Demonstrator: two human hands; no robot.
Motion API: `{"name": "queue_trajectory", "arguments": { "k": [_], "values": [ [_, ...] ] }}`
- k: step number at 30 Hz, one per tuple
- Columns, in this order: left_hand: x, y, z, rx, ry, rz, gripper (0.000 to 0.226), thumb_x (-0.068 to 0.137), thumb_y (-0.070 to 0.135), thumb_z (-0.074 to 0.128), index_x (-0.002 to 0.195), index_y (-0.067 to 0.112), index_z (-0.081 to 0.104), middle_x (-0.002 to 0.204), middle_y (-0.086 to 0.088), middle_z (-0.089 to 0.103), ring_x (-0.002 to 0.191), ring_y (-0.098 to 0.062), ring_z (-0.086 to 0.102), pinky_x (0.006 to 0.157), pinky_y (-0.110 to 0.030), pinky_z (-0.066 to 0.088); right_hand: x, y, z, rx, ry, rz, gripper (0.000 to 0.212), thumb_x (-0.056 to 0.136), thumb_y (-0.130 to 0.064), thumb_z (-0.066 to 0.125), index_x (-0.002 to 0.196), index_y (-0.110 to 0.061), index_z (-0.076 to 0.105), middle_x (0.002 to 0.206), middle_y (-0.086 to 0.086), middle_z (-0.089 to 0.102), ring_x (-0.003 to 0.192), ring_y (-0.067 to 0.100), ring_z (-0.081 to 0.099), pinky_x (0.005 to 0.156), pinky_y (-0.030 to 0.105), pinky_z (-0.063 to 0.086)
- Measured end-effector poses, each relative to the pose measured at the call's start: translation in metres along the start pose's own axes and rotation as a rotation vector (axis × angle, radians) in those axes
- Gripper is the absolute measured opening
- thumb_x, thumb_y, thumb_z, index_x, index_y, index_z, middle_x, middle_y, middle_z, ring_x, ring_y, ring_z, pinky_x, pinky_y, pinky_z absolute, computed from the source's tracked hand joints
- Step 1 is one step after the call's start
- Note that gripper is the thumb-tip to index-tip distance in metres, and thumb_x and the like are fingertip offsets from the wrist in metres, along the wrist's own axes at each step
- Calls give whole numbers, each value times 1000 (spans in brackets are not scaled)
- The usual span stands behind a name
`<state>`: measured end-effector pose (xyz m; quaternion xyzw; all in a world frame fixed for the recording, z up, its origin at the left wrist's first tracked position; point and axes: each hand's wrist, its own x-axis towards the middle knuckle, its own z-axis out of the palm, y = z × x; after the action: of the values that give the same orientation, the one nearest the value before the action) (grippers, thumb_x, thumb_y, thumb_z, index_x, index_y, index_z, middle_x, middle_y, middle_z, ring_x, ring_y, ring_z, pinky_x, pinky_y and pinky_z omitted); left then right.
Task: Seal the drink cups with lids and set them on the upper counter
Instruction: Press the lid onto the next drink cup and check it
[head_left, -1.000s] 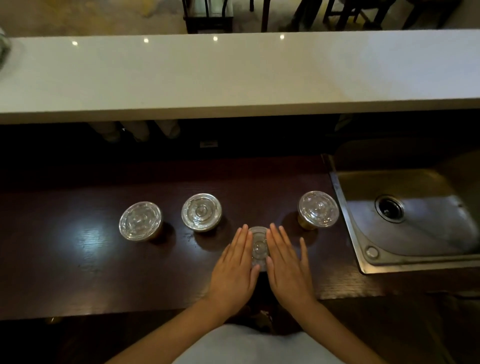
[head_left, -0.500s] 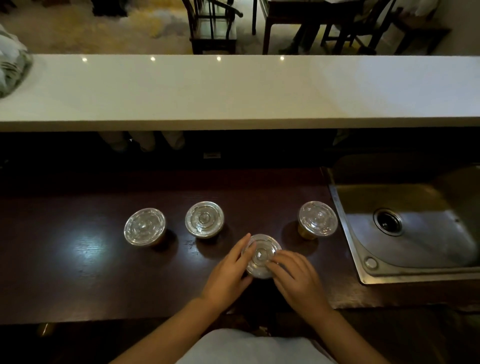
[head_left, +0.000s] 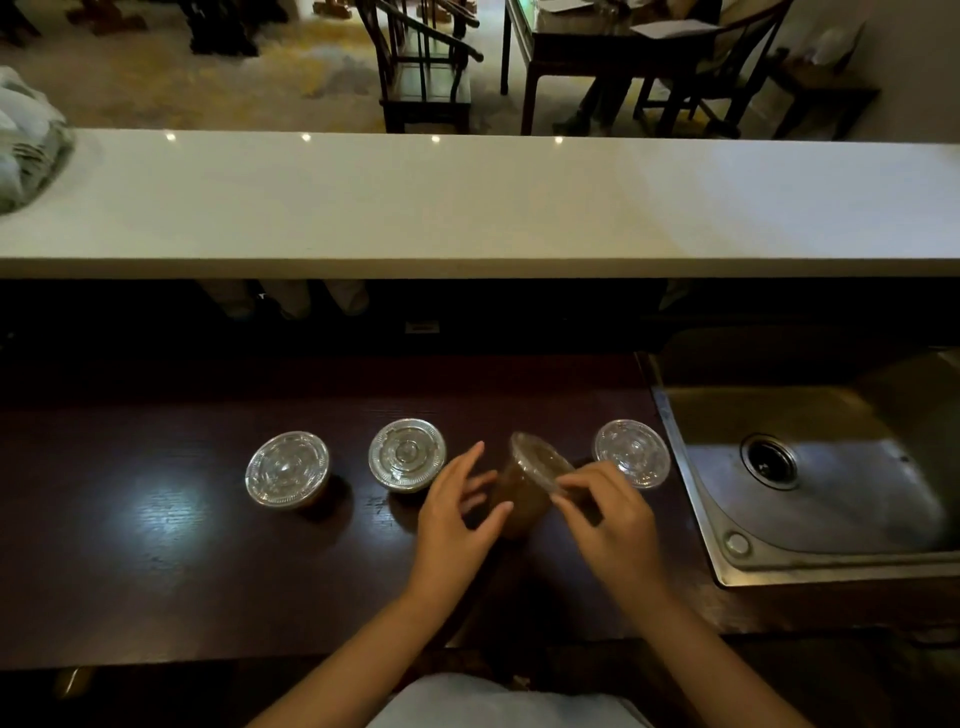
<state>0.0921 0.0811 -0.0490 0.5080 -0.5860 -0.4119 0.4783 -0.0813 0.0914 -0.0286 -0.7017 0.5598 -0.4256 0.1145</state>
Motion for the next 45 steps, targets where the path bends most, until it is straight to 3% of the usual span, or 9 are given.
{"name": "queue_trajectory", "arguments": {
  "k": [6, 15, 18, 21, 24, 26, 31, 40, 45],
  "values": [
    [-4, 22, -10, 94, 33, 108, 61, 77, 36, 63, 133, 34, 38, 137, 7, 44, 128, -10, 42, 106, -36, 37, 8, -18, 10, 495, 190, 628, 13, 80, -1, 67, 84, -14, 64, 81, 0, 69, 77, 4, 65, 68, 14, 50],
    [2, 30, -28, 478, -233, 548, 63, 83, 22, 63, 137, 2, 37, 147, -12, 35, 140, -25, 22, 113, -32, 22, 0, -28, 36, 1453, 238, 1280, 11, 90, -1, 49, 89, -1, 60, 71, 11, 72, 66, 18, 70, 55, 28, 58],
    [6, 30, -34, 594, -301, 625, 58, 84, 25, 63, 134, 4, 44, 144, -9, 40, 139, -21, 27, 110, -30, 29, -8, -29, 46, 1528, 188, 1418, 14, 75, -2, 66, 87, 1, 63, 69, 15, 71, 61, 20, 70, 48, 28, 55],
    [5, 27, -37, 663, -352, 609, 55, 85, 32, 59, 133, 8, 48, 142, -5, 42, 138, -16, 28, 107, -26, 33, -23, -26, 59, 1623, 183, 1465, 55, 24, -5, 93, 74, 5, 72, 74, 21, 71, 62, 26, 70, 48, 32, 56],
    [2, 23, -39, 709, -379, 577, 53, 85, 37, 56, 130, 9, 52, 140, -3, 46, 137, -13, 29, 105, -24, 34, -34, -26, 64, 1596, 187, 1585, 10, 67, -1, 72, 73, 7, 70, 73, 22, 69, 60, 26, 70, 47, 34, 57],
    [-1, 21, -39, 725, -384, 568, 53, 85, 38, 56, 129, 9, 53, 140, -3, 46, 137, -12, 29, 105, -23, 33, -37, -22, 68, 1588, 177, 1628, 18, 84, -3, 57, 75, 7, 69, 74, 22, 70, 61, 27, 70, 49, 34, 57],
    [-1, 22, -39, 715, -382, 580, 54, 84, 35, 59, 131, 9, 51, 141, -3, 45, 137, -14, 29, 107, -24, 32, -32, -25, 66, 1650, 173, 1539, 57, 30, -2, 90, 82, 8, 70, 80, 23, 70, 66, 28, 70, 51, 33, 57],
    [-4, 22, -38, 704, -381, 596, 56, 84, 34, 59, 133, 8, 49, 143, -3, 42, 138, -15, 27, 106, -28, 34, -34, -25, 62, 1651, 163, 1541, 18, 89, -5, 48, 90, 5, 63, 73, 21, 70, 61, 26, 70, 45, 29, 55],
    [-2, 29, -37, 645, -351, 602, 57, 85, 30, 59, 134, 5, 45, 145, -6, 39, 139, -18, 26, 109, -27, 30, -23, -26, 54, 1572, 196, 1429, 17, 92, -4, 45, 88, 3, 60, 70, 17, 71, 61, 22, 70, 49, 28, 56]
  ]
}}
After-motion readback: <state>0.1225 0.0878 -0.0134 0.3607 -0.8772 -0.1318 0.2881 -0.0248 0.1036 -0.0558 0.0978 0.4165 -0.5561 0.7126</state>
